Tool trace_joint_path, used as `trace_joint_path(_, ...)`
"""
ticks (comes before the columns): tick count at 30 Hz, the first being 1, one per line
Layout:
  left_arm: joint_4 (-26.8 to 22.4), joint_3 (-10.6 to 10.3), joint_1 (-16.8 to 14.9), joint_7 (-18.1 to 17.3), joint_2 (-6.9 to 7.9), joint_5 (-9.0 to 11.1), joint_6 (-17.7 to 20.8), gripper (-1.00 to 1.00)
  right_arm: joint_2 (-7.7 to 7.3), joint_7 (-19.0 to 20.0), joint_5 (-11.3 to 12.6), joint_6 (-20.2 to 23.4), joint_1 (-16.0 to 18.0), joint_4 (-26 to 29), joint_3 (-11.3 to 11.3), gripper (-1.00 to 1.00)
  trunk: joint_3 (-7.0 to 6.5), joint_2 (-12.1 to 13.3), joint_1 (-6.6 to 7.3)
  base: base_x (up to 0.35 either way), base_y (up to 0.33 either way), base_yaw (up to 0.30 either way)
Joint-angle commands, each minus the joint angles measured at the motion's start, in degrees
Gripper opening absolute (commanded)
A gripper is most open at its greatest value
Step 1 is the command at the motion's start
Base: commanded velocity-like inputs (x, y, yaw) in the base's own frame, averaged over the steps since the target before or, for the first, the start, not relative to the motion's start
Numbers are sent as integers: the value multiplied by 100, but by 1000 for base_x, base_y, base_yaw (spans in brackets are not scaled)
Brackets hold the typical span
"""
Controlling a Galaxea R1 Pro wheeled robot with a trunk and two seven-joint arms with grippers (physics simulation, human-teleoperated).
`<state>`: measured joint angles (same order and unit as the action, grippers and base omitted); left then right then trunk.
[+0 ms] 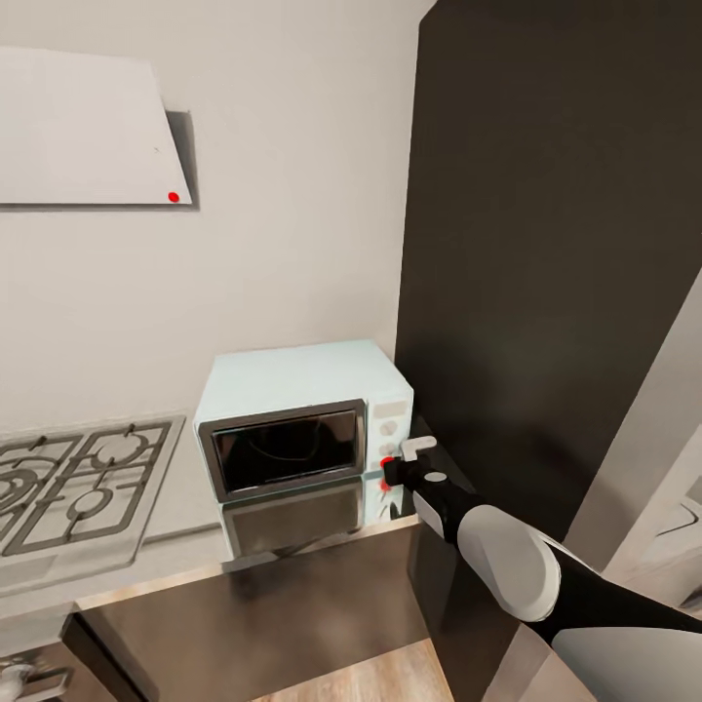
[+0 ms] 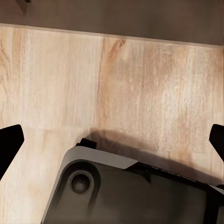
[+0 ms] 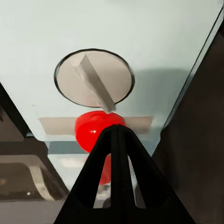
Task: In the kitchen, take the popcorn bag from the countertop, put it into the microwave, and heat it until the popcorn is cooked so the cooked popcorn ends up inside the bag.
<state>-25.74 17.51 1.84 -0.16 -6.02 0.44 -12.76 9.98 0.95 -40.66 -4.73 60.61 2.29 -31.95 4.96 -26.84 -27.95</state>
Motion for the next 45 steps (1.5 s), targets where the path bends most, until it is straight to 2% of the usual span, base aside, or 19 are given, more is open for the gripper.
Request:
trace_joint_path(1, -10, 16, 1, -2, -5, 6, -3, 100, 2, 10, -38, -10, 4, 1, -48, -100, 10, -10, -4, 56, 0, 0)
trace_joint_path(13, -10, 16, 1, -4, -5, 8, -7, 100, 2, 10, -38, -10, -7, 0, -48, -100, 10, -10, -4, 5, 6, 0)
trace_joint_path(23, -10, 16, 1, -3, -5, 8, -6, 100, 2, 10, -38, -10, -221, 0, -48, -100, 10, -10, -4, 0, 5, 0)
trace_joint_path(45, -10, 16, 1, -3, -5, 4, -5, 100, 2, 63, -38, -10, -225, 5, -41, -100, 10, -10, -4, 74, 17, 0)
